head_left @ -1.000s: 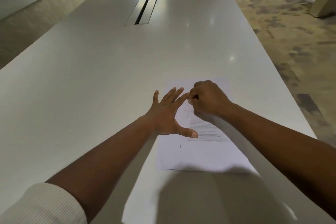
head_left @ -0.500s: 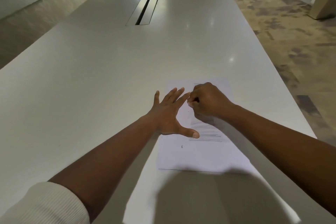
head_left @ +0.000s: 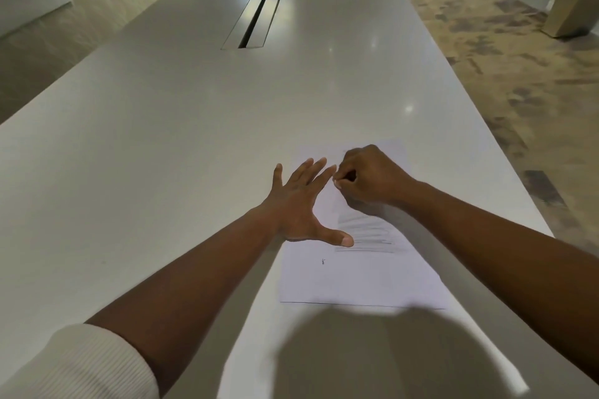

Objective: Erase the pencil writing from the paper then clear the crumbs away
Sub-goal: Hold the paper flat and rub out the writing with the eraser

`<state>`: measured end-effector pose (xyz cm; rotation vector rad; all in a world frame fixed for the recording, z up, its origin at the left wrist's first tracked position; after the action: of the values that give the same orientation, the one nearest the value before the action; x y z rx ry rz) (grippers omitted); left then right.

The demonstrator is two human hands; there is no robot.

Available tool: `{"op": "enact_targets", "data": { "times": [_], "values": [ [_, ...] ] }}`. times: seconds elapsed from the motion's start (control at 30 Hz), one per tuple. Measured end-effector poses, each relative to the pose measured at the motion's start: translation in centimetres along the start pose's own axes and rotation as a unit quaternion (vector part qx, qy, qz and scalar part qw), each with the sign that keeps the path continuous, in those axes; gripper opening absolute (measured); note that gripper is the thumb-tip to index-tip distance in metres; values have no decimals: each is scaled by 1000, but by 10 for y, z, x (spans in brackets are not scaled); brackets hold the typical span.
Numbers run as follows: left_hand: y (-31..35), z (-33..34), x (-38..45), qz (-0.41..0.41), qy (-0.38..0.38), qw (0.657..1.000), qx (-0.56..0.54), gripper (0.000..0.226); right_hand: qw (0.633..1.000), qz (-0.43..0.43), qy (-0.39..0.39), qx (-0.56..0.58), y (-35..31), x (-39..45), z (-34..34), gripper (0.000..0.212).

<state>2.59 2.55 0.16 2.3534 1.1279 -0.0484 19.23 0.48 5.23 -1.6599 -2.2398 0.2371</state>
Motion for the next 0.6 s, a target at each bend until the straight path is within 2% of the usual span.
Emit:
{"op": "enact_targets", "data": {
  "times": [0.1,0.23,0.43,0.6],
  "values": [
    [0,0,1,-1,2,1000,2,146,998,-49,-22,33,-7,-9,3,9],
    [0,1,1,0,5,1000,8,146,988,-101,-104,54,-16,-20,9,7],
    [0,1,0,0,3,1000,1,148,998,-46,-24,38,2,0,-2,4],
    [-1,1,2,0,3,1000,6,150,994,-78,-51,57,-7,-13,4,6]
  ]
}}
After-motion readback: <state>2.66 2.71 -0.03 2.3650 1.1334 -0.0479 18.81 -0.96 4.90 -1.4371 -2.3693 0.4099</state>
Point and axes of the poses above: each hand's wrist, its own x-axis towards the middle knuckle, its own z-axis out of the palm, y = z × x, the point moved 3 cm from there along x, towards the middle knuckle, and after that the axes turned 12 degrees about -x, right-handed, at the moved point
